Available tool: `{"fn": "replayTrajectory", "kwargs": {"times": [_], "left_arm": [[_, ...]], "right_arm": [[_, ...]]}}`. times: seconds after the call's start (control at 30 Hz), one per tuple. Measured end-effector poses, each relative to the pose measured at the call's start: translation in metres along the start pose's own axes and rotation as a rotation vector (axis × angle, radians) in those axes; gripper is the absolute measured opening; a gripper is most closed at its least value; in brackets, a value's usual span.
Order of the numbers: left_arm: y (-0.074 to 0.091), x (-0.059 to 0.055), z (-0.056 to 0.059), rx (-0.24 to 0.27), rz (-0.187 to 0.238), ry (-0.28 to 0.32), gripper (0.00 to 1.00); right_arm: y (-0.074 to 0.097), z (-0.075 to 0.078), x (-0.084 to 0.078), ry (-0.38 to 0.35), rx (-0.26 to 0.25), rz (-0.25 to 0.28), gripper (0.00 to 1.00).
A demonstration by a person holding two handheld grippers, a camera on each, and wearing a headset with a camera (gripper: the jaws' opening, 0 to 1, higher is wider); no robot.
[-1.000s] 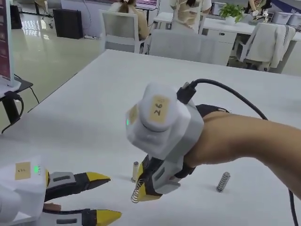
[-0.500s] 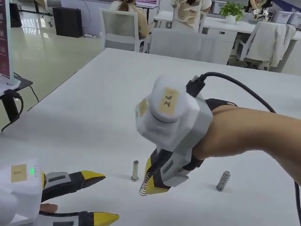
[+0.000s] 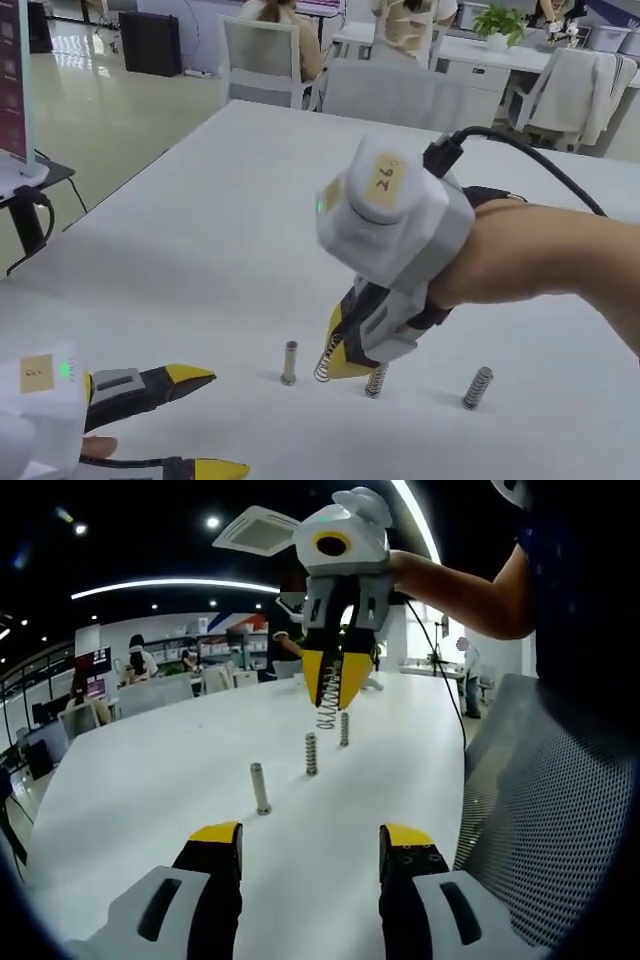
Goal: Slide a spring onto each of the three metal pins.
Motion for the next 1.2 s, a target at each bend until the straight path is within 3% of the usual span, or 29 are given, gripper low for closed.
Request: {"fn": "replayTrajectory", "kwargs": {"times": [0.47,0.83,1.2], "left_arm": [[-0.001,-0.002,0.0,0.003,0.009,0.01,0.49],[-0.001,-0.005,0.003,-0.002,0.007,0.013,0.49],[0.0,-0.007,0.004,-0.002,0.003,0.014,0.49]], "right_arm": [[-0.004,0.026,0.003,-0.001,-0.014,-0.022,0.09],[-0.021,0.045,0.009,0.011,-0.036,-0.03,0.09],[-0.038,0.055,0.011,0.004,-0.025,-0.038,0.09]]}}
Point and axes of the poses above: the centre of the closed fingertips' face, and the gripper's own axes: y roughly backward along the fingers, z roughly to its right, x roughly out of its top, the point moved 2 cm from there along y, roughly backward along the fingers, and after that the axes turned 1 degree about -y, right-handed, at the moved point
